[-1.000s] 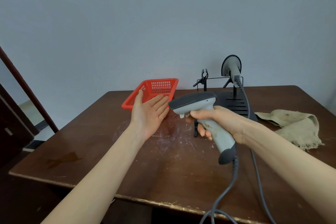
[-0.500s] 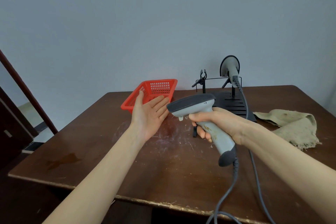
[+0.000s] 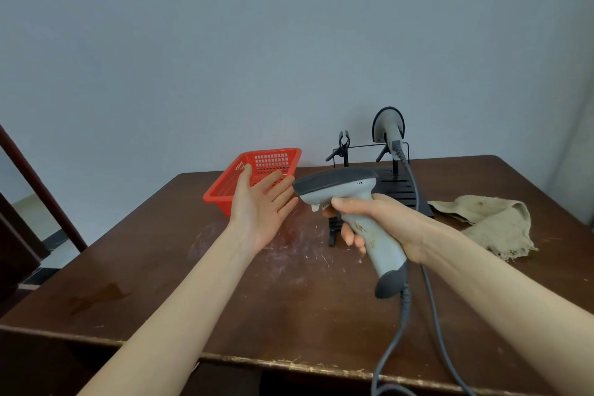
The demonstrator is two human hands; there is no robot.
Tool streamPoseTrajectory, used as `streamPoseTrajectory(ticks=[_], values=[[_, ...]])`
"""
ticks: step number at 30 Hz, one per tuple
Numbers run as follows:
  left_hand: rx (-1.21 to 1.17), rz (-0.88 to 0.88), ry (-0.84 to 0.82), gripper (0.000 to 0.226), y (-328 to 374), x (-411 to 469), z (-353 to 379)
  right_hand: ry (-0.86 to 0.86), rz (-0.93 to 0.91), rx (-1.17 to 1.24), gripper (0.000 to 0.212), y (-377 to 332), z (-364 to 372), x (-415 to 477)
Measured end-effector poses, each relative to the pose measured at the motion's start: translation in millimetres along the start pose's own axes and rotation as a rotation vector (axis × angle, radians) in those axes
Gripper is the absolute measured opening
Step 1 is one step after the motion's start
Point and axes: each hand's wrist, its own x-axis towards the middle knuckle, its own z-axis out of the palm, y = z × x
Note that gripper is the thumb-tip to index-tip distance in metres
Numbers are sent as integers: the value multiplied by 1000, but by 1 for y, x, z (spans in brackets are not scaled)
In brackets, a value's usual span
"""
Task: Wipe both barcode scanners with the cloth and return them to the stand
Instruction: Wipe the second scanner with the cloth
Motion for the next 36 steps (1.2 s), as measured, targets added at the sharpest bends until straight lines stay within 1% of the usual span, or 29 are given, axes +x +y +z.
streamPoseTrajectory(ticks=[2, 4, 5, 6, 8, 10, 12, 17, 19, 20, 21, 23, 25, 27, 28, 29, 31, 32, 33, 34, 36], values=[[71, 44, 66, 55, -3, -4, 8, 26, -8, 52, 49, 0, -2, -2], [163, 97, 127, 41, -9, -13, 18, 67, -23, 104, 48, -2, -4, -4], [226, 118, 128, 33, -13, -19, 24, 98, -33, 133, 47, -2, -6, -5], [312, 123, 102, 26, -17, -25, 30, 134, -41, 162, 44, -3, -7, -5], [528, 74, -29, 19, -27, -38, 41, 219, -58, 219, 36, -6, -10, -5], [719, 19, -175, 22, -39, -47, 50, 297, -81, 260, 28, -7, -14, -3], [824, 22, -238, 29, -49, -51, 59, 347, -98, 293, 25, -8, -17, 0], [947, 47, -281, 24, -66, -51, 75, 398, -124, 361, 27, -13, -23, 6], [964, 48, -299, 40, -71, -50, 83, 419, -111, 379, 29, -16, -25, 3], [942, 51, -300, 45, -74, -49, 87, 426, -106, 380, 30, -17, -26, 1], [902, 61, -295, 44, -76, -48, 93, 436, -104, 376, 31, -18, -28, -1], [809, 95, -270, 34, -83, -46, 104, 453, -107, 347, 32, -20, -34, -6], [722, 113, -251, 27, -90, -44, 116, 436, -111, 310, 42, -23, -46, -12], [669, 115, -238, 17, -91, -44, 127, 435, -99, 245, 63, -26, -64, -19], [647, 105, -225, 13, -90, -43, 131, 476, -82, 195, 72, -27, -75, -23], [621, 88, -212, 11, -89, -42, 133, 554, -60, 140, 77, -25, -87, -27], [562, 54, -189, 11, -86, -39, 136, 763, -28, 27, 76, -17, -115, -31], [540, 44, -182, 10, -84, -38, 136, 866, -5, -82, 72, -10, -130, -31], [533, 40, -174, 10, -83, -37, 135, 942, 47, -248, 66, -1, -145, -32], [534, 39, -166, 9, -83, -35, 135, 975, 131, -440, 60, 9, -158, -33], [538, 39, -151, 12, -83, -33, 132, 945, 357, -768, 56, 27, -174, -35]])
